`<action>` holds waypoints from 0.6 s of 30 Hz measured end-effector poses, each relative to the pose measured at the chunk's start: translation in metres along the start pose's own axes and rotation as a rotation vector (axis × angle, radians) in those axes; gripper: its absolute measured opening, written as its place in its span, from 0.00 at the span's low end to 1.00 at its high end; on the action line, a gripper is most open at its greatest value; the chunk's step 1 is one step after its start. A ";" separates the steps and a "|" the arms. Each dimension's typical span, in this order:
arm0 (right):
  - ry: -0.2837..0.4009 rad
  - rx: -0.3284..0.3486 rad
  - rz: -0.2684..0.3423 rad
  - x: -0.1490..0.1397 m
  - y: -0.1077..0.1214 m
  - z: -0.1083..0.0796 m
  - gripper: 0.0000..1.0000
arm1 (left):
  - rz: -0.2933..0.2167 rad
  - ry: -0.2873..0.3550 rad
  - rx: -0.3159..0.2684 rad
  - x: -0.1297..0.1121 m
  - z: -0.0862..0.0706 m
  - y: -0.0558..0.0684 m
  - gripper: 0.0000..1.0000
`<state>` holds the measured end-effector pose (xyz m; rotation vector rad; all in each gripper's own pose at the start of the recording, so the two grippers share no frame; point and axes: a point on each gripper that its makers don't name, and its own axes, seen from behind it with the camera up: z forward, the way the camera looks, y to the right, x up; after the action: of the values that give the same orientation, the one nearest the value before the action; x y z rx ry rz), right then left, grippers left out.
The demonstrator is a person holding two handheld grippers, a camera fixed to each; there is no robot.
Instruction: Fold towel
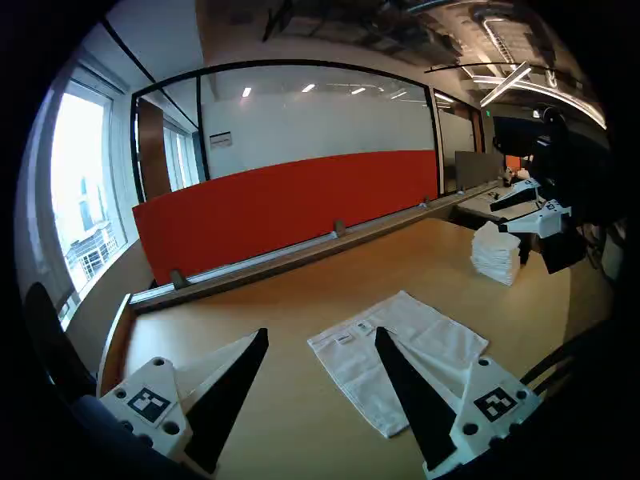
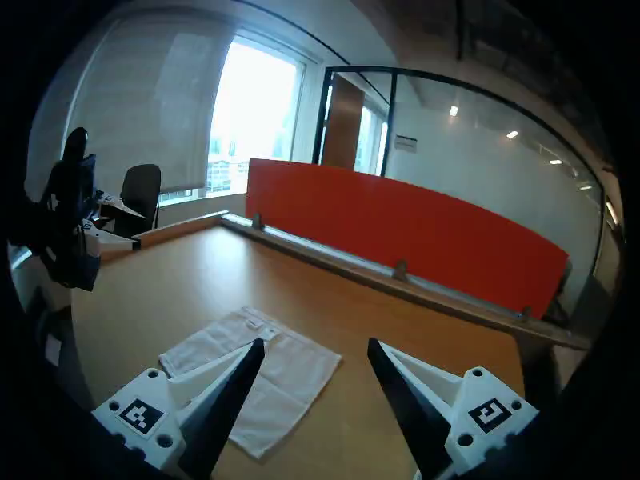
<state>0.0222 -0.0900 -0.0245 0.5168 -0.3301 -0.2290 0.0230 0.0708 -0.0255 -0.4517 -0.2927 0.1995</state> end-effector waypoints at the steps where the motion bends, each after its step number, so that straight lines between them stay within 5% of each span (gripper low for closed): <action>1: -0.005 0.007 -0.005 -0.001 -0.001 0.001 1.00 | -0.004 -0.004 -0.009 -0.002 0.000 0.002 0.99; 18: -0.084 0.082 -0.039 -0.055 -0.031 0.018 1.00 | -0.002 -0.111 -0.083 -0.060 0.016 0.030 0.99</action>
<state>-0.0391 -0.1080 -0.0399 0.5962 -0.4123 -0.2759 -0.0424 0.0887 -0.0397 -0.5229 -0.4117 0.2113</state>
